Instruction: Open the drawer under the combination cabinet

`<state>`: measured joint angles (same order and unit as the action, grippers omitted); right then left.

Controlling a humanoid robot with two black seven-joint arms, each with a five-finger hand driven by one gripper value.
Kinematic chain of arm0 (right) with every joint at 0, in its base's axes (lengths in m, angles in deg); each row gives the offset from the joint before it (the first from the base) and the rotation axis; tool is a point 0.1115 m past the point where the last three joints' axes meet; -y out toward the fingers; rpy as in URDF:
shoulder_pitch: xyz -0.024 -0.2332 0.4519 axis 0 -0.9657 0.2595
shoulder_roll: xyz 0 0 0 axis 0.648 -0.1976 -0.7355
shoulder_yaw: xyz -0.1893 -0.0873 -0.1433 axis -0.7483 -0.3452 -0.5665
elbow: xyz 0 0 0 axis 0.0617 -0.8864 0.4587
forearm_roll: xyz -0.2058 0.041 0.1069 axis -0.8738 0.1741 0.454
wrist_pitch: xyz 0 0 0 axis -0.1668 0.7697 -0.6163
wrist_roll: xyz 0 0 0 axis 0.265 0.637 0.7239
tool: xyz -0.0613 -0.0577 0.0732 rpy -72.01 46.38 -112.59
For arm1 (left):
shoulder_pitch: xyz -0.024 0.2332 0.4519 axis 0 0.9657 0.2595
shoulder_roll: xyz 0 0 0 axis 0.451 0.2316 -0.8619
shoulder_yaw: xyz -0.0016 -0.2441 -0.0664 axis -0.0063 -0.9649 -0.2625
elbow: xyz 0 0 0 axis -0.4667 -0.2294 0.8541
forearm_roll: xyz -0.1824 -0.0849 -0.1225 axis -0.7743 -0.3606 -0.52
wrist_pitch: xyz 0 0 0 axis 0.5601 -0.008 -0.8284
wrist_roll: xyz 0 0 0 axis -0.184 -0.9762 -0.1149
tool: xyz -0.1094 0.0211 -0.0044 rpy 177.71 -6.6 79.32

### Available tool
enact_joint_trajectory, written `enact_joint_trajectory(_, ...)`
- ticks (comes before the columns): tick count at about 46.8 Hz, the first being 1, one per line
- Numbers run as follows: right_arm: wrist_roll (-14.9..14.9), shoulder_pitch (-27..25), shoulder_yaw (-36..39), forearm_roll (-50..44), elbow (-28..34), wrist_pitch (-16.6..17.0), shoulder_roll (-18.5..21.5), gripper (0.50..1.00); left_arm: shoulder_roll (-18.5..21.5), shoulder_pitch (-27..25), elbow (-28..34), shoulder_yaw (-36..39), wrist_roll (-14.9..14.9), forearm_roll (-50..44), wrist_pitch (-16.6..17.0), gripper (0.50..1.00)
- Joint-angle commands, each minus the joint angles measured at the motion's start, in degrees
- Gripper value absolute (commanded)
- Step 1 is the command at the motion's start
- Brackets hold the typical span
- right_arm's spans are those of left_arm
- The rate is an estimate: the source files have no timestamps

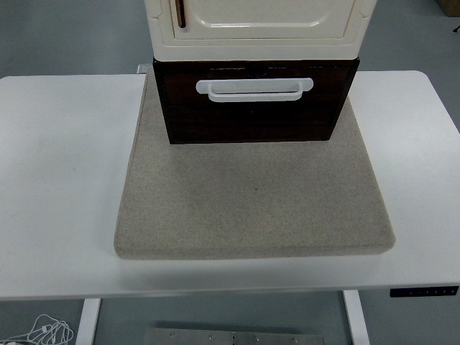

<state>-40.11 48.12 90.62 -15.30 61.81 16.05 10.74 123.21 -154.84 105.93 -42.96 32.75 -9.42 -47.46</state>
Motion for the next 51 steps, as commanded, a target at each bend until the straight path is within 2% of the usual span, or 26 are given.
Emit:
enact_joint_trajectory(1,0.01,-0.01,0.00,-0.02,0.00,0.00,0.00,0.926,0.66,-1.51,4.51,2.04,-0.14,2.51,-0.01,1.000)
enact_joint_trajectory(12,0.01,-0.01,0.00,-0.02,0.00,0.00,0.00,0.926,1.63,-3.98,16.98,8.02,-0.14,3.13,0.52,1.000)
enact_joint_trajectory(22,0.01,-0.01,0.00,0.07,0.00,0.00,0.00,0.926,1.45,-4.41,28.94,13.11,-0.67,3.13,4.47,1.000)
enact_joint_trajectory(31,0.01,-0.01,0.00,-0.02,0.00,0.00,0.00,0.926,0.05,-4.86,33.69,16.46,-6.29,4.01,5.27,1.000)
enact_joint_trajectory(41,0.01,-0.01,0.00,0.07,0.00,0.00,0.00,0.926,-2.76,-3.98,37.56,20.49,-12.44,11.12,4.74,1.000)
enact_joint_trajectory(51,0.01,-0.01,0.00,-0.02,0.00,0.00,0.00,0.926,-3.91,-4.06,42.39,28.76,-15.87,15.44,5.18,1.000)
